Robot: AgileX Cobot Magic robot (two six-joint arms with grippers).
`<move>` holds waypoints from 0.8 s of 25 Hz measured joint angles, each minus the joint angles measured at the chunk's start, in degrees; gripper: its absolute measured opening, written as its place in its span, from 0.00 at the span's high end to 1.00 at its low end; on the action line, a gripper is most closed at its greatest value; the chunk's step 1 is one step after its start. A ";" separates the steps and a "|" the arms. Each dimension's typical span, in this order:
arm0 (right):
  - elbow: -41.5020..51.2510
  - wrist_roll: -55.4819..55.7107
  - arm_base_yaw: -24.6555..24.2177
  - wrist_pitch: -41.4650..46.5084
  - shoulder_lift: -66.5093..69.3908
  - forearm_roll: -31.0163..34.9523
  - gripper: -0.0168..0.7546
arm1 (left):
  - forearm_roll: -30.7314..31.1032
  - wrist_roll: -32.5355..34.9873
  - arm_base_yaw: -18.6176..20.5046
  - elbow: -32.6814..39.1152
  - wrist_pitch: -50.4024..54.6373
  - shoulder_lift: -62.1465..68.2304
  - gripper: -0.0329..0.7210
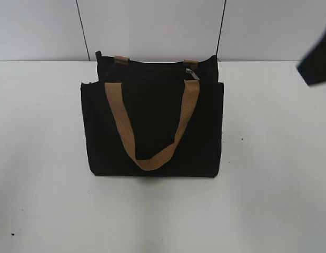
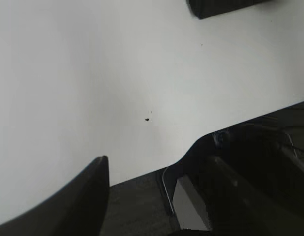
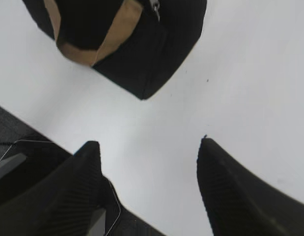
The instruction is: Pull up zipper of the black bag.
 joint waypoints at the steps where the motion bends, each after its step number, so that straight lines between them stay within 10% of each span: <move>1: 3.75 0.14 0.00 0.03 -2.99 0.44 0.36 | 0.00 0.00 0.00 1.22 0.20 -3.74 0.33; 20: 43.00 0.55 0.00 -0.11 -43.20 3.61 0.36 | -3.64 8.05 0.00 17.39 -1.97 -41.45 0.33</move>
